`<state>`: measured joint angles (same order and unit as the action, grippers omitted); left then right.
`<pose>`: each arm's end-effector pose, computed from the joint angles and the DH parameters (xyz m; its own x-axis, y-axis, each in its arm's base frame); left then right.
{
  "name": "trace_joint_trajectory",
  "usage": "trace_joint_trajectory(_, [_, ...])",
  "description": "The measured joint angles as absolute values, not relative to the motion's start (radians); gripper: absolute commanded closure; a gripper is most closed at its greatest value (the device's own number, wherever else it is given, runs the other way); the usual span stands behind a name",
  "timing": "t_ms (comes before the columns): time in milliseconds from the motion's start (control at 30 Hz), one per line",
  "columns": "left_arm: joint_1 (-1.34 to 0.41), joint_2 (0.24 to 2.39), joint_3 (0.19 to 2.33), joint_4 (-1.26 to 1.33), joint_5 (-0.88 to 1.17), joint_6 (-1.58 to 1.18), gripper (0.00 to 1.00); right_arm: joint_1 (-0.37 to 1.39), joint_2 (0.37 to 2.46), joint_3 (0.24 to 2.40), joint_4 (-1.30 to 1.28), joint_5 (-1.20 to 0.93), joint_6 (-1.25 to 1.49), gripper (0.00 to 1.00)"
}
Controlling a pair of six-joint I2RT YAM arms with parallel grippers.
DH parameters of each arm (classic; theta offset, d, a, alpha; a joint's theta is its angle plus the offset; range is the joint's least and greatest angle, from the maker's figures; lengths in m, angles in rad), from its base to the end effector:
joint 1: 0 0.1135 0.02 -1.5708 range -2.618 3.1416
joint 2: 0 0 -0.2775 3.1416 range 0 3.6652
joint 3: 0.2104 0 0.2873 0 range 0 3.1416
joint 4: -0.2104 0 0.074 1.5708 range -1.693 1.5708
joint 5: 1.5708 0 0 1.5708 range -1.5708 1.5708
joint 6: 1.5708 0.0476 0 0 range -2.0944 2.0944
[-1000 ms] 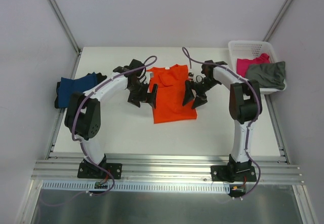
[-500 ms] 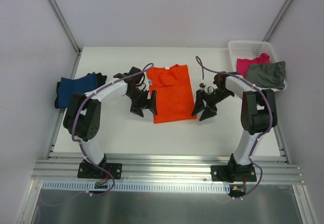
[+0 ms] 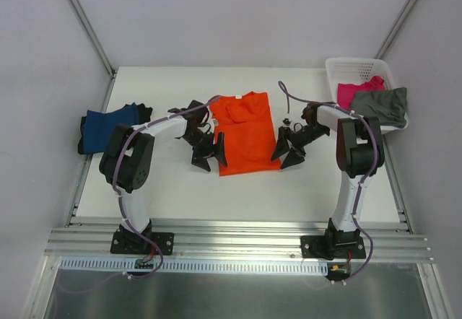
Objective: Fold and stack the t-shirts
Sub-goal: Fold the tshirt
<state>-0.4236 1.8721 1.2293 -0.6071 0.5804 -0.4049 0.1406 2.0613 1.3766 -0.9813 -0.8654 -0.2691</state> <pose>0.3531 -0.1878 0.1501 -0.9926 0.0862 -0.0849 0.1201 0.7890 -0.6025 0.3874 0.0914 0.1227 -0.9451 -0.3078 -0.1099 -0.2805 0.5915 0.7559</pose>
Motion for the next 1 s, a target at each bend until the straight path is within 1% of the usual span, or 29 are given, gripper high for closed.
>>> trace_joint_trajectory(267, [-0.426,1.893,1.228,-0.598,0.599,-0.412,0.28,0.126,2.091,1.377,-1.012,-0.865,-0.308,0.36])
trace_joint_trajectory(600, [-0.434,1.943,1.238,-0.583,0.615,-0.426,0.33,0.126,2.166,1.385,-1.011,-0.851,-0.307,0.37])
trace_joint_trajectory(667, [-0.44,1.944,1.238,-0.581,0.621,-0.43,0.35,0.128,2.169,1.393,-1.004,-0.848,-0.306,0.41])
trace_joint_trajectory(700, [-0.445,1.944,1.238,-0.579,0.622,-0.431,0.36,0.129,2.172,1.396,-1.003,-0.848,-0.303,0.46])
trace_joint_trajectory(800, [-0.453,1.949,1.241,-0.577,0.628,-0.433,0.4,0.139,2.183,1.41,-0.996,-0.846,-0.302,0.54])
trace_joint_trajectory(867, [-0.459,1.957,1.243,-0.572,0.632,-0.435,0.42,0.147,2.189,1.421,-0.989,-0.846,-0.3,0.57])
trace_joint_trajectory(900, [-0.46,1.961,1.245,-0.569,0.634,-0.436,0.43,0.149,2.191,1.423,-0.986,-0.846,-0.3,0.64])
trace_joint_trajectory(967, [-0.465,1.968,1.245,-0.564,0.64,-0.439,0.48,0.155,2.193,1.426,-0.981,-0.846,-0.3,0.74])
trace_joint_trajectory(1000, [-0.466,1.971,1.245,-0.562,0.644,-0.441,0.56,0.155,2.194,1.426,-0.979,-0.849,-0.299,0.8])
